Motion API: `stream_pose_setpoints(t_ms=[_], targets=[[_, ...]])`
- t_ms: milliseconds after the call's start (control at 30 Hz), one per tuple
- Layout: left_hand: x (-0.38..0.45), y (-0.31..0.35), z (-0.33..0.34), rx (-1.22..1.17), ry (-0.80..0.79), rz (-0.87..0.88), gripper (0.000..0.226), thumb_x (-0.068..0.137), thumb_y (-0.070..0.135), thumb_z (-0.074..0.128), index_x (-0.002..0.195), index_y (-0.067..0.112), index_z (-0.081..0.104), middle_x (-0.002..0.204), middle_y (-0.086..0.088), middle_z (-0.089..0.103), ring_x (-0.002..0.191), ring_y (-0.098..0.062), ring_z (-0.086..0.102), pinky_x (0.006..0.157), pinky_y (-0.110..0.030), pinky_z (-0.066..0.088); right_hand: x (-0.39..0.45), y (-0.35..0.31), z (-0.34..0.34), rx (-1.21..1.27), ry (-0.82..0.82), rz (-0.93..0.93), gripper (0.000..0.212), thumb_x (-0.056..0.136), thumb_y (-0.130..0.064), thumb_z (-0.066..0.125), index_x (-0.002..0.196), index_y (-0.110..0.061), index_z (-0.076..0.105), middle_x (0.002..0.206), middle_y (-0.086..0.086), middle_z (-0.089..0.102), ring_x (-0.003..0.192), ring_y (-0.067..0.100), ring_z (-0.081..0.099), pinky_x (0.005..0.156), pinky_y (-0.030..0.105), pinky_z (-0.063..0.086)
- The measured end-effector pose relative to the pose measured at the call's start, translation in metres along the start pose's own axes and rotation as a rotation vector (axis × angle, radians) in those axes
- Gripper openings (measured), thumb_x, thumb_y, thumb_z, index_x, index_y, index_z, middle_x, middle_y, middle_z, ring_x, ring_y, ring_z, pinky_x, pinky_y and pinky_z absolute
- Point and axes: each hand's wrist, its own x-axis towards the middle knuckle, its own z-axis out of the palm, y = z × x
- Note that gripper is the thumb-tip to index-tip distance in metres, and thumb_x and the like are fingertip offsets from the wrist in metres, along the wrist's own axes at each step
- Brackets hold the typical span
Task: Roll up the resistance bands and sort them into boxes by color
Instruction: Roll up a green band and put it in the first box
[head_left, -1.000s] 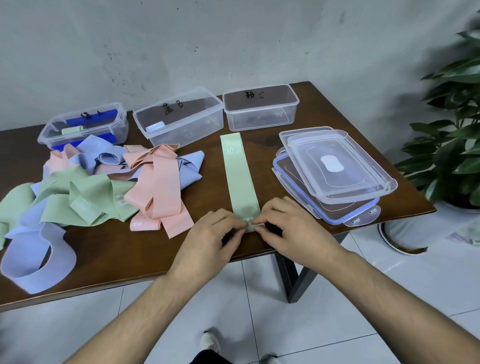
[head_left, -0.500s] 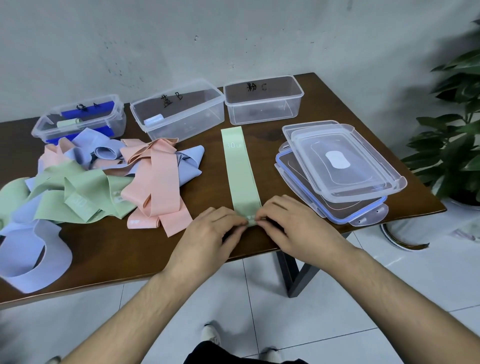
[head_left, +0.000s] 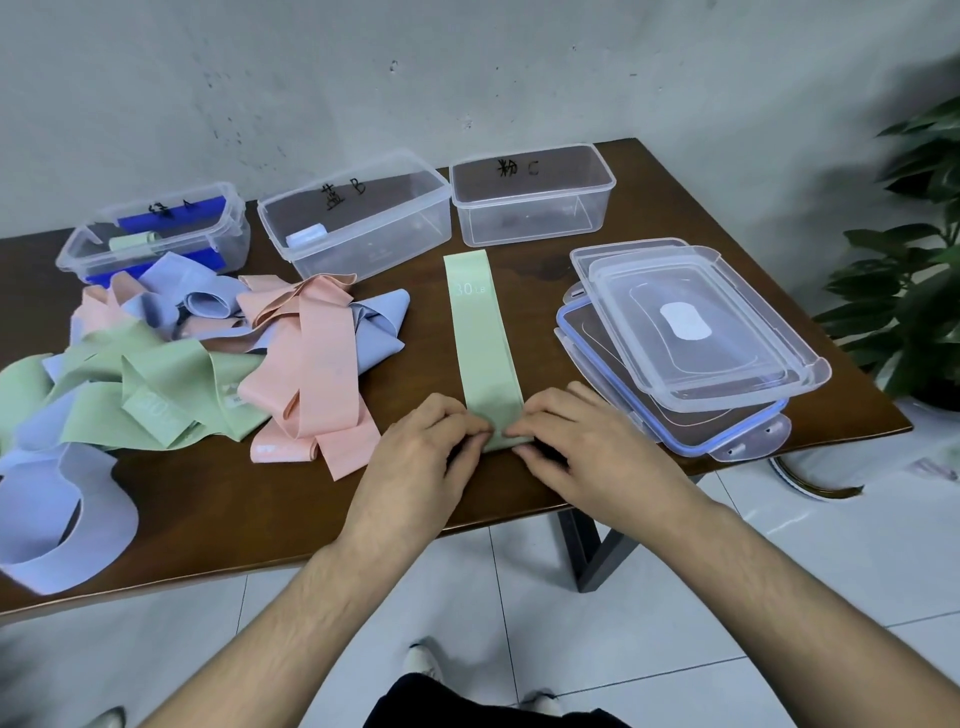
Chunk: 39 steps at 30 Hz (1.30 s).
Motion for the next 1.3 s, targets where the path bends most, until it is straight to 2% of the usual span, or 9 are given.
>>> stream_pose_setpoints(t_ms=[200,267,400,600,767,867,1033,1133,1300], targets=[[-0.004,-0.003,0.0,0.007,-0.015,0.038,0.017,0.086,0.02,0.075,0.102,0.018,0.074,0.1,0.008,0.063,0.076,0.001,0.046,0.072,-0.014,0.044,0.005,0.002,0.002,-0.026,-0.016,0.019,0.018,0.098,-0.023,0.059,0.11,-0.017,0.071,0.106,-0.005,0.062,0.091,0.017,0.05,0.084,0.03,0.048],[-0.003,-0.005,0.0,0.034,-0.028,0.059,0.019,0.085,0.016,0.076,0.105,0.017,0.074,0.101,0.006,0.064,0.076,0.0,0.046,0.072,-0.017,0.046,0.006,0.002,0.003,-0.031,-0.012,0.04,0.02,0.099,-0.024,0.058,0.111,-0.018,0.072,0.106,-0.005,0.06,0.092,0.018,0.049,0.084,0.032,0.049],[0.002,-0.005,-0.002,0.05,-0.056,0.059,0.019,0.091,0.017,0.069,0.11,0.018,0.073,0.105,0.006,0.064,0.087,-0.011,0.061,0.076,-0.031,0.056,0.009,0.0,0.0,-0.031,-0.001,0.063,0.027,0.099,-0.028,0.052,0.114,-0.017,0.072,0.107,-0.005,0.059,0.093,0.018,0.048,0.083,0.033,0.049],[0.01,-0.008,-0.001,0.058,-0.074,0.021,0.019,0.094,0.018,0.064,0.111,0.017,0.073,0.103,0.007,0.058,0.083,-0.013,0.06,0.07,-0.025,0.048,0.011,0.002,0.002,-0.027,-0.013,0.057,0.019,0.094,-0.016,0.064,0.111,-0.02,0.068,0.107,-0.005,0.059,0.089,0.018,0.049,0.081,0.032,0.049],[0.011,-0.007,-0.002,0.056,-0.042,0.029,0.024,0.089,0.017,0.071,0.113,0.018,0.07,0.107,0.005,0.06,0.075,-0.002,0.045,0.069,-0.013,0.04,0.017,0.004,0.004,-0.042,-0.036,0.059,0.019,0.094,-0.019,0.062,0.112,-0.018,0.069,0.108,-0.004,0.061,0.089,0.018,0.048,0.081,0.036,0.051],[0.014,-0.009,0.001,0.081,-0.055,0.065,0.022,0.085,0.014,0.075,0.107,0.016,0.072,0.105,0.004,0.063,0.073,0.0,0.04,0.069,-0.016,0.041,0.021,0.006,0.004,-0.056,-0.032,0.053,0.021,0.092,-0.023,0.064,0.111,-0.016,0.07,0.107,-0.003,0.063,0.09,0.021,0.05,0.083,0.038,0.051],[0.02,-0.01,-0.001,0.088,-0.067,0.058,0.02,0.084,0.011,0.075,0.104,0.014,0.074,0.103,0.002,0.068,0.073,-0.005,0.052,0.072,-0.015,0.042,0.03,0.006,0.002,-0.049,-0.042,0.055,0.019,0.093,-0.02,0.065,0.11,-0.015,0.072,0.103,0.0,0.063,0.09,0.023,0.051,0.081,0.042,0.052],[0.016,-0.007,-0.005,0.077,-0.09,0.074,0.02,0.082,0.011,0.076,0.102,0.014,0.075,0.101,0.004,0.068,0.077,-0.005,0.053,0.074,-0.009,0.038,0.024,0.001,-0.004,-0.059,-0.059,0.038,0.018,0.094,-0.021,0.065,0.108,-0.014,0.072,0.1,0.0,0.063,0.088,0.022,0.051,0.08,0.041,0.052],[-0.003,0.002,-0.01,0.074,-0.114,0.092,0.018,0.081,0.014,0.073,0.098,0.017,0.074,0.095,0.007,0.067,0.078,-0.013,0.06,0.071,-0.023,0.049,0.006,-0.013,-0.007,-0.053,-0.098,0.029,0.017,0.095,-0.026,0.059,0.102,-0.018,0.072,0.096,-0.005,0.06,0.087,0.018,0.047,0.082,0.037,0.05]])
